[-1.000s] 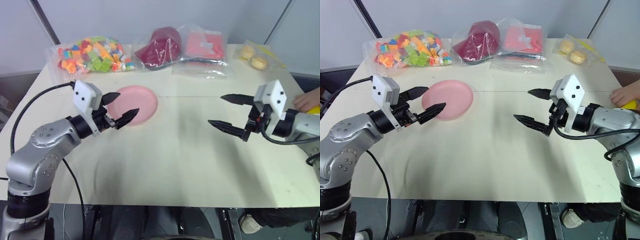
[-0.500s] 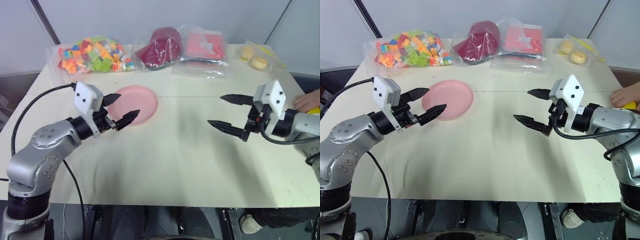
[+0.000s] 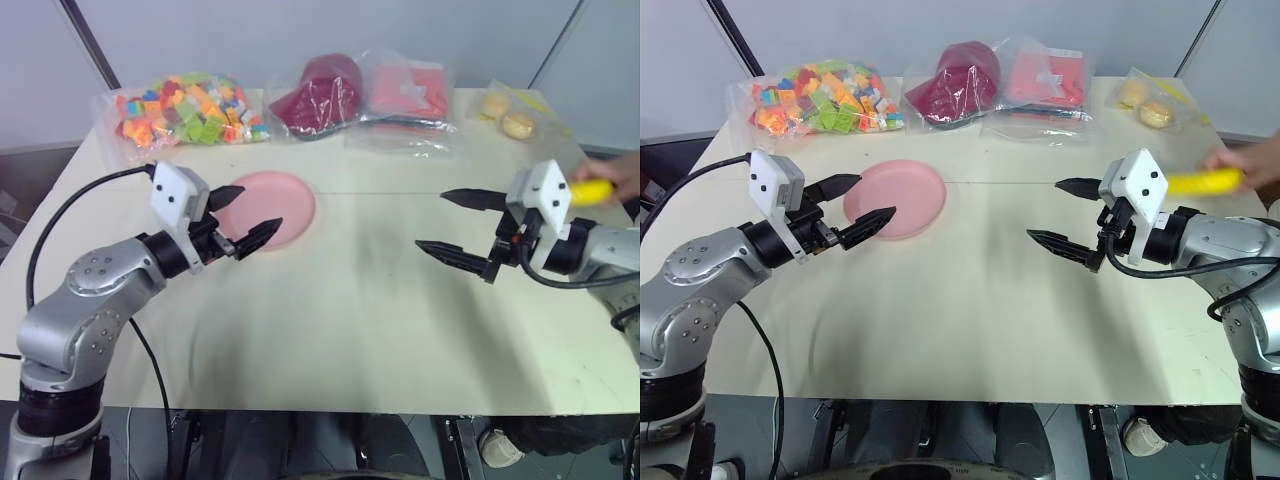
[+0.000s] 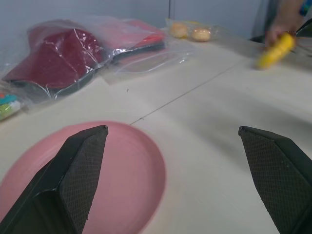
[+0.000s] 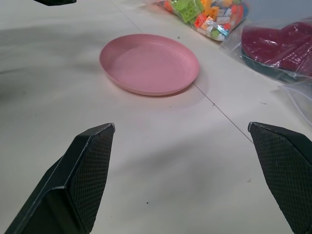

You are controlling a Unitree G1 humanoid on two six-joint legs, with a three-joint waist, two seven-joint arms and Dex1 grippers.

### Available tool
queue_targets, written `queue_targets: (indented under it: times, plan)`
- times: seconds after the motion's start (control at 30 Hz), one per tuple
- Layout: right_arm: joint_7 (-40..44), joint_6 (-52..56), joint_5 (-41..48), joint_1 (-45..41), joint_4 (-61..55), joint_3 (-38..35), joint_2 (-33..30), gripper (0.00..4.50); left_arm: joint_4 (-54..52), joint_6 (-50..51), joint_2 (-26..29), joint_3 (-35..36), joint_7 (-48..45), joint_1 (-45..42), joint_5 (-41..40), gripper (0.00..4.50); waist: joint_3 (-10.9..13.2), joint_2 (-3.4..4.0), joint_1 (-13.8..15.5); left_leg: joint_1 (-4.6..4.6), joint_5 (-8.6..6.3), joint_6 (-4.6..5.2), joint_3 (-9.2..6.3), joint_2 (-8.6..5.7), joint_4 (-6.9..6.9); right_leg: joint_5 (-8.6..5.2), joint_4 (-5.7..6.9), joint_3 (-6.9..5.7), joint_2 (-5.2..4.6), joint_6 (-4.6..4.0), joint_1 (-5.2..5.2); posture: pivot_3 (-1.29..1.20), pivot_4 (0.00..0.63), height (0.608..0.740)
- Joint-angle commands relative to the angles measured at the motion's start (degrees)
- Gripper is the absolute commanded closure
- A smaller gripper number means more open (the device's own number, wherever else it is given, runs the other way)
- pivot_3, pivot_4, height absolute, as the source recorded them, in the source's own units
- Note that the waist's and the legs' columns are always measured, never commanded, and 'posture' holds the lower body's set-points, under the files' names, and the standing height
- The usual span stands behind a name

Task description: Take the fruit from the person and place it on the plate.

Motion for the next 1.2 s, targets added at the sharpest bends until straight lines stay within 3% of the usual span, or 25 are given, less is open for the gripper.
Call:
queue_targets:
  times: [0.03,0.43,0.63,0.9,1.2]
  plan:
    - [0.0,-0.3,0.3,-1.0,-0.7,-1.4,-0.6,0.02,-1.8,-0.7,0.2,0.8,0.2,-0.3,-0.1,0.00,0.0,0.00,0.0,0.00,0.00,0.00,0.00,0.00,0.00,0.00,0.00,0.00,0.00,0.00,0.00,0.00,0.150,0.740]
    - [-0.3,-0.2,0.3,-1.0,-0.9,-1.1,-0.3,0.02,0.3,-0.7,-1.4,1.8,3.5,-2.6,0.5,0.00,0.0,0.00,0.0,0.00,0.01,-0.01,0.00,0.00,0.00,0.00,0.00,0.00,0.00,0.00,0.00,0.00,0.150,0.740]
    - [-0.6,-0.4,0.0,-1.0,-0.9,-0.8,-0.2,0.02,5.4,-4.2,-1.2,0.7,7.7,-7.8,8.2,0.00,0.0,0.00,0.0,0.00,0.01,-0.02,0.01,0.00,0.01,0.00,0.01,-0.01,0.02,0.00,0.00,0.00,0.150,0.740]
    - [-1.1,-1.2,-1.0,-2.1,-0.3,0.5,0.6,0.02,19.0,-12.8,-6.9,-5.2,7.2,-18.0,16.4,0.00,0.0,-0.03,0.1,-0.02,0.07,-0.13,0.02,-0.04,0.05,0.02,0.01,-0.02,-0.01,0.03,0.00,0.00,0.150,0.740]
    - [-1.6,-1.9,-1.9,-2.4,-0.3,0.8,1.2,0.02,35.4,-19.4,-14.5,-6.2,4.0,-29.7,18.0,0.00,0.0,-0.05,0.0,-0.02,0.10,-0.17,0.01,-0.05,0.06,0.02,0.01,-0.04,0.01,0.04,-0.02,0.00,0.150,0.740]
